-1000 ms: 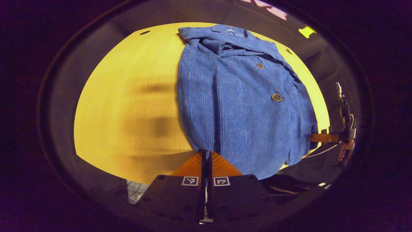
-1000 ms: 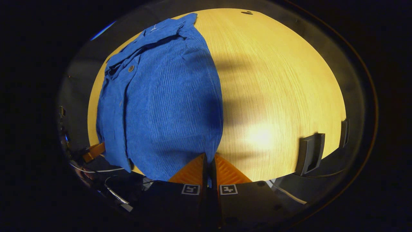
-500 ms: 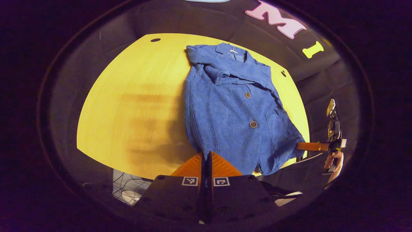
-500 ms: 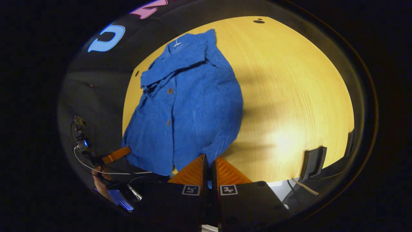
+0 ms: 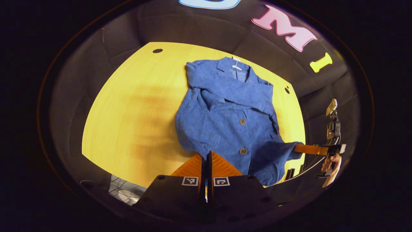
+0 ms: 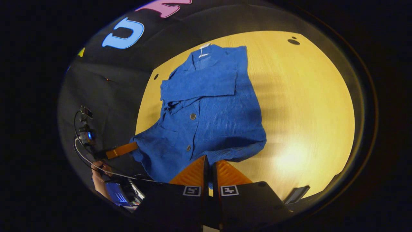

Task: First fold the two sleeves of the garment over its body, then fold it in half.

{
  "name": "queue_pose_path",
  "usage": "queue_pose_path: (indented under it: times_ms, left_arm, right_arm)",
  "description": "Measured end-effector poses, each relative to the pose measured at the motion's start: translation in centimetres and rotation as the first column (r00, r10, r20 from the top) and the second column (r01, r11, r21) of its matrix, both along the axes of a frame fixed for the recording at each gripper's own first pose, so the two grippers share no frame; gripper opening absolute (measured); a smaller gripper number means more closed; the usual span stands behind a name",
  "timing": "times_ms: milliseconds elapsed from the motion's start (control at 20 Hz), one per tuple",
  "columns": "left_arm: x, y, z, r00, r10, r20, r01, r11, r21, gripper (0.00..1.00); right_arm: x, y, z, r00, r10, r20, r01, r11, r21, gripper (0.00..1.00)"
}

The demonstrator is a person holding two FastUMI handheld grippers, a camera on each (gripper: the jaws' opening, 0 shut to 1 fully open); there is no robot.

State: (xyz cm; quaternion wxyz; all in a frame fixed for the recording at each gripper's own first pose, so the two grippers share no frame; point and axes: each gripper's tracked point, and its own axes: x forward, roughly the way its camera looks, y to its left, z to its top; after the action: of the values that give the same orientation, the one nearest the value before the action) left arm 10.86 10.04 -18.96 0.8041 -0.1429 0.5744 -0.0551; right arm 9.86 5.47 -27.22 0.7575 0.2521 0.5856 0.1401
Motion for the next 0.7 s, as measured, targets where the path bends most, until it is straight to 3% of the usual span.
queue_pose_path:
  times_ms: [300, 600, 700]
  left_arm:
    - [5.2, 2.6, 4.5, 0.996, -0.027, 0.081, 0.03, 0.999, -0.031, 0.01]
    - [11.0, 3.5, 2.2, 0.998, -0.065, 0.018, 0.064, 0.997, 0.041, 0.01]
    - [14.3, 3.9, 1.3, 0.999, -0.037, 0.009, 0.037, 0.998, 0.048, 0.01]
  right_arm:
    - [3.8, 0.0, 3.3, 0.994, -0.101, 0.037, 0.102, 0.994, -0.029, 0.07]
    - [11.2, -1.0, 3.1, 0.987, -0.156, 0.047, 0.159, 0.986, -0.055, 0.07]
    - [14.8, -2.2, 1.4, 0.987, -0.157, 0.031, 0.159, 0.984, -0.082, 0.07]
